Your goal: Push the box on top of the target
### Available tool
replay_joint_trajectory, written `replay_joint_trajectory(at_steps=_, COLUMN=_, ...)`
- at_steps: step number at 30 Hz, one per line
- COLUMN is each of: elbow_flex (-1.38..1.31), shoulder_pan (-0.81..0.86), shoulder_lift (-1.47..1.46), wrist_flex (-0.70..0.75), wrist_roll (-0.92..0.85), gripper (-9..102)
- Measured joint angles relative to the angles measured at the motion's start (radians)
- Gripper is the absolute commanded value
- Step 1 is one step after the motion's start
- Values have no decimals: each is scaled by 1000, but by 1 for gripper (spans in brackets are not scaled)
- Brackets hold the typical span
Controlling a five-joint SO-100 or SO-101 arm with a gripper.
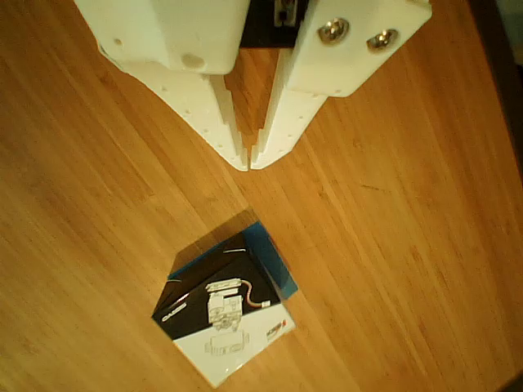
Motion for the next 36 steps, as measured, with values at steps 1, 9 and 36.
replay_joint_trajectory(at_steps=1, elbow_flex=5, shoulder_pan=0, shoulder_lift=0, wrist_flex=0, wrist_roll=-14, gripper=0)
replay_joint_trajectory(at_steps=9, elbow_flex=63, shoulder_pan=0, shoulder_lift=2, wrist_flex=-2, wrist_roll=-123, gripper=0)
replay_joint_trajectory(at_steps=36, elbow_flex=83, shoulder_pan=25, shoulder_lift=2, wrist_flex=48, wrist_roll=-186, gripper=0)
